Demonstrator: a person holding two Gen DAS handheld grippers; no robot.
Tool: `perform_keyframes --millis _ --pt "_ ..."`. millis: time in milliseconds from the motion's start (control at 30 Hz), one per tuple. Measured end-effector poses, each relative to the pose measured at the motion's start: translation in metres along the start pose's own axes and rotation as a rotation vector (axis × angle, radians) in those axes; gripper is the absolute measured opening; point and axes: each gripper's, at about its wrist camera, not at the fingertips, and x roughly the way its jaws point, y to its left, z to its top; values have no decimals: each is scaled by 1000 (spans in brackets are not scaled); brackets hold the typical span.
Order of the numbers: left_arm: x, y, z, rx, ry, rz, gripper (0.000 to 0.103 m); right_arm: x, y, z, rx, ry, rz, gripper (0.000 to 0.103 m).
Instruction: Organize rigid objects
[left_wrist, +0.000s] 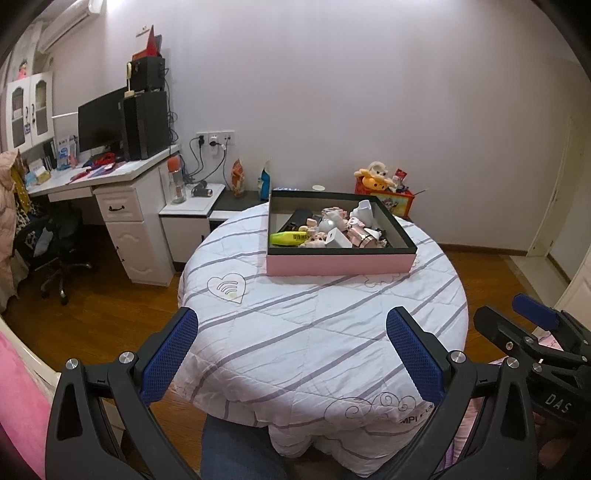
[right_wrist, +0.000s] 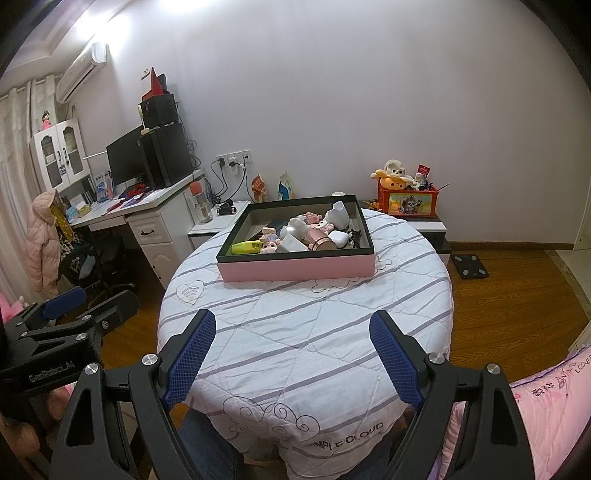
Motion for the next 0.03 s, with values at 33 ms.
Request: perform_keyframes --millis 33 --pt "0 0 0 -3 0 1 103 0 0 0 0 -1 0 87"
